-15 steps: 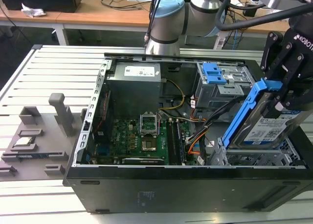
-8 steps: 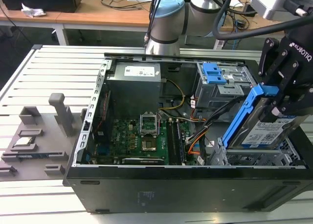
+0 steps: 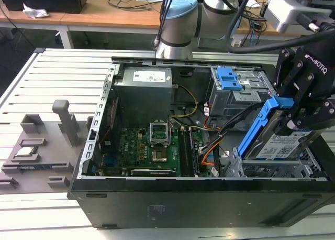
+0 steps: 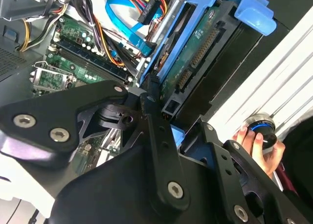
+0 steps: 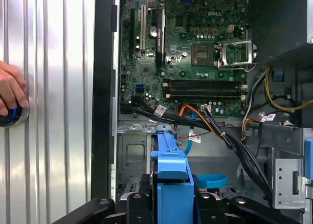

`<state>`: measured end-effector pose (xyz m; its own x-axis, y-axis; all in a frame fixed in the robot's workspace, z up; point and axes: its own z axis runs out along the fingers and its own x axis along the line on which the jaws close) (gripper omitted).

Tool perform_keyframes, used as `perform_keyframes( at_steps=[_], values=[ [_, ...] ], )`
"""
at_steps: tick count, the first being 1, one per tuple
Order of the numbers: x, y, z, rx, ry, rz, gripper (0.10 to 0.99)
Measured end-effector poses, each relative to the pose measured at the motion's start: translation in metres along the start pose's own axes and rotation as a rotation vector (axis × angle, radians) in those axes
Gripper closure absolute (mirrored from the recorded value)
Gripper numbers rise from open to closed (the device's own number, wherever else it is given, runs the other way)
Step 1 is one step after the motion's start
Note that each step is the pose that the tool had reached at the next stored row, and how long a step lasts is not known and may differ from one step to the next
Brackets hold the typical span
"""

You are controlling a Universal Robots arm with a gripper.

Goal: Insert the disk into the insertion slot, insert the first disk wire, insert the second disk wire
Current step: 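Insert the disk into the insertion slot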

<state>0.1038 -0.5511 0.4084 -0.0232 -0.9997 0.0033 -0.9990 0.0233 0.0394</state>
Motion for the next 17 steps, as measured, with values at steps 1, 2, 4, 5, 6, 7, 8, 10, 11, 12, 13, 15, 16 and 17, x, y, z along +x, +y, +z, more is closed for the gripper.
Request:
perform_keyframes(
  at_steps=[1,2,4,5,6,7,8,10,11,12,13,15,16,17],
  values=[
    [0.0000,-0.0001,0.0033,0.000,0.0000,0.000,0.722],
    [0.0000,-0.0002,0.0058,0.000,0.0001,0.000,0.722],
    [0.0000,-0.0004,0.0089,0.000,0.0002,0.000,0.722],
    [0.0000,-0.0004,0.0114,0.000,0.0001,0.000,0.722],
    [-0.0001,-0.0005,0.0136,0.000,0.0000,0.000,0.722],
    [0.0000,-0.0007,0.0185,0.000,0.0001,0.000,0.722],
    [-0.0001,-0.0007,0.0190,0.000,0.0003,0.000,0.722],
    [0.0000,-0.0007,0.0190,0.000,0.0007,0.000,0.722],
    [-0.0001,-0.0008,0.0191,0.000,0.0009,0.000,0.722],
    [0.0000,-0.0007,0.0192,0.000,0.0010,0.000,0.722],
    [0.0000,-0.0008,0.0192,0.000,0.0013,0.000,0.710],
    [0.0000,-0.0008,0.0191,0.000,0.0018,0.000,0.710],
    [0.0000,-0.0007,0.0191,0.000,0.0022,0.000,0.647],
    [-0.0001,-0.0008,0.0193,0.000,0.0018,0.000,0.647]
  ],
)
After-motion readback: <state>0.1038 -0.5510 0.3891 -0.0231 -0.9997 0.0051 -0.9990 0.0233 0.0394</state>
